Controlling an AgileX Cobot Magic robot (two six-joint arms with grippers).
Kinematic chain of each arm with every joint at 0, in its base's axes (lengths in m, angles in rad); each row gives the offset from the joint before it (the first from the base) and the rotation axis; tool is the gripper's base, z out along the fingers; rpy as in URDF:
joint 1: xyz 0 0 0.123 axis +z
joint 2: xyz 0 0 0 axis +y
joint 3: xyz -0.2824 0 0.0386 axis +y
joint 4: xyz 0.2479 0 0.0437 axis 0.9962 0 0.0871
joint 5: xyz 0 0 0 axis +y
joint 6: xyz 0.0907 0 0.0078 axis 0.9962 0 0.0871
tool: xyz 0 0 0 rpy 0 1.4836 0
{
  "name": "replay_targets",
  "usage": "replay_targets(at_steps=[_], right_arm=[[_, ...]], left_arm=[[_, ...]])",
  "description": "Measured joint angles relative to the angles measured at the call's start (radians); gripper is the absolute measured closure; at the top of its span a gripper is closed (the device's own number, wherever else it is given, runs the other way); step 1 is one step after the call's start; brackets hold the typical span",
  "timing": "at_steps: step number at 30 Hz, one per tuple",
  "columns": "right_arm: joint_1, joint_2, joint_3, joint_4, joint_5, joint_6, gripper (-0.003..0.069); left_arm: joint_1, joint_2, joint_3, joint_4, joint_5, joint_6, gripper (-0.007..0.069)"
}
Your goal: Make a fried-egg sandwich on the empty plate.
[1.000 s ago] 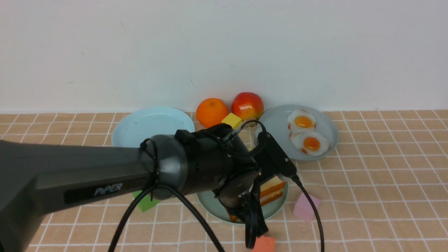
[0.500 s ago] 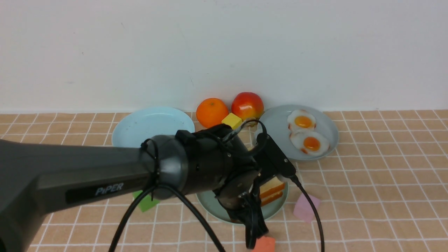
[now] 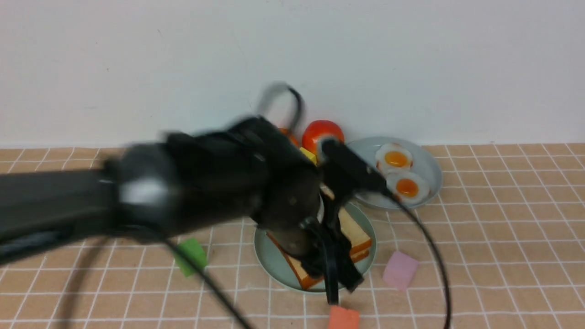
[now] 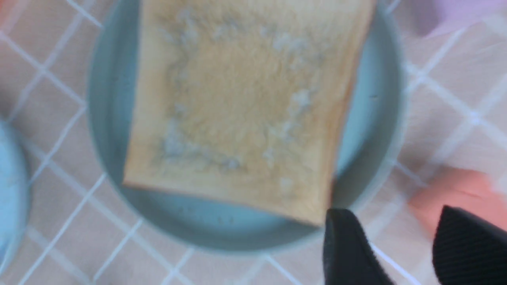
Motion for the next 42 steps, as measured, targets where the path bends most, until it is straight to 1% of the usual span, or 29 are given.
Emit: replay_targets(at_steps=[3,4,5,7,10,11,12,14,16,17,18,19,20,22,24,26,30,33,34,35,37,38,39,40,42], right_arm=[[0.0,0.0,0.0,-0.001,0.015,0.0,0.0431],[0.0,0.0,0.0,-0.001,0.018,0.0,0.0431],[0.0,-0.001,0.0,-0.001,0.032,0.0,0.0431],[0.0,-0.014,0.0,-0.001,0.042,0.01,0.0431],[0.0,-0.039,0.0,-0.001,0.042,0.024,0.0431],[0.0,-0.064,0.0,-0.003,0.042,0.038,0.0438],[0.0,-0.078,0.0,-0.01,0.042,0.048,0.0447],[0.0,-0.112,0.0,-0.028,0.042,0.067,0.0481],[0.0,-0.161,0.0,-0.053,0.042,0.082,0.0552],[0.0,-0.166,0.0,-0.054,0.042,0.082,0.0559],[0.0,-0.185,0.0,-0.058,0.042,0.083,0.0587],[0.0,-0.218,0.0,-0.062,0.042,0.085,0.0636],[0.0,-0.242,0.0,-0.063,0.043,0.09,0.066],[0.0,-0.271,0.0,-0.064,0.043,0.107,0.0671],[0.0,-0.313,0.011,-0.064,0.04,0.157,0.0672],[0.0,-0.328,0.027,-0.064,0.028,0.18,0.0672],[0.0,-0.353,0.143,-0.064,-0.103,0.221,0.0671],[0.0,-0.353,0.252,-0.051,-0.273,0.238,0.0669],[0.0,-0.353,0.305,-0.035,-0.364,0.244,0.0669],[0.0,-0.353,0.305,-0.032,-0.38,0.244,0.0668],[0.0,-0.351,0.421,0.012,-0.559,0.258,0.0669],[0.0,-0.35,0.463,0.021,-0.612,0.261,0.0669],[0.0,-0.35,0.471,0.021,-0.622,0.261,0.0669],[0.0,-0.35,0.528,0.028,-0.682,0.263,0.0667],[0.0,-0.35,0.594,0.03,-0.733,0.264,0.0664]], left_arm=[[-0.035,-0.226,0.0,-0.037,0.035,-0.073,0.0481],[-0.039,-0.254,0.001,-0.039,0.035,-0.078,0.049],[-0.05,-0.352,0.011,-0.045,0.017,-0.09,0.0558],[-0.06,-0.486,0.048,-0.051,-0.042,-0.101,0.0637],[-0.062,-0.652,0.132,-0.061,-0.122,-0.106,0.0638],[-0.062,-0.769,0.218,-0.065,-0.203,-0.111,0.0638],[-0.062,-0.81,0.254,-0.065,-0.231,-0.114,0.0638],[-0.062,-0.941,0.383,-0.067,-0.335,-0.128,0.0638],[-0.062,-1.071,0.544,-0.069,-0.455,-0.134,0.0638],[-0.062,-1.08,0.557,-0.069,-0.476,-0.136,0.0638],[-0.062,-1.115,0.609,-0.069,-0.516,-0.137,0.0638],[-0.062,-1.172,0.695,-0.069,-0.577,-0.138,0.0638],[-0.062,-1.195,0.751,-0.069,-0.606,-0.139,0.0638],[-0.062,-1.226,0.819,-0.07,-0.657,-0.139,0.0638],[-0.062,-1.256,0.921,-0.07,-0.712,-0.139,0.0638],[-0.062,-1.258,0.946,-0.07,-0.726,-0.139,0.0638],[-0.062,-1.258,1.026,-0.07,-0.732,-0.139,0.0638],[-0.062,-1.258,1.058,-0.07,-0.727,-0.139,0.0638],[-0.062,-1.258,1.066,-0.07,-0.722,-0.139,0.0638],[-0.062,-1.258,1.067,-0.07,-0.72,-0.139,0.0638],[-0.062,-1.258,1.081,-0.07,-0.694,-0.139,0.0638],[-0.062,-1.258,1.083,-0.07,-0.68,-0.139,0.0638],[-0.062,-1.258,1.083,-0.07,-0.677,-0.139,0.0638],[-0.062,-1.258,1.085,-0.07,-0.652,-0.139,0.0638],[-0.062,-1.258,1.085,-0.07,-0.625,-0.139,0.0638]])
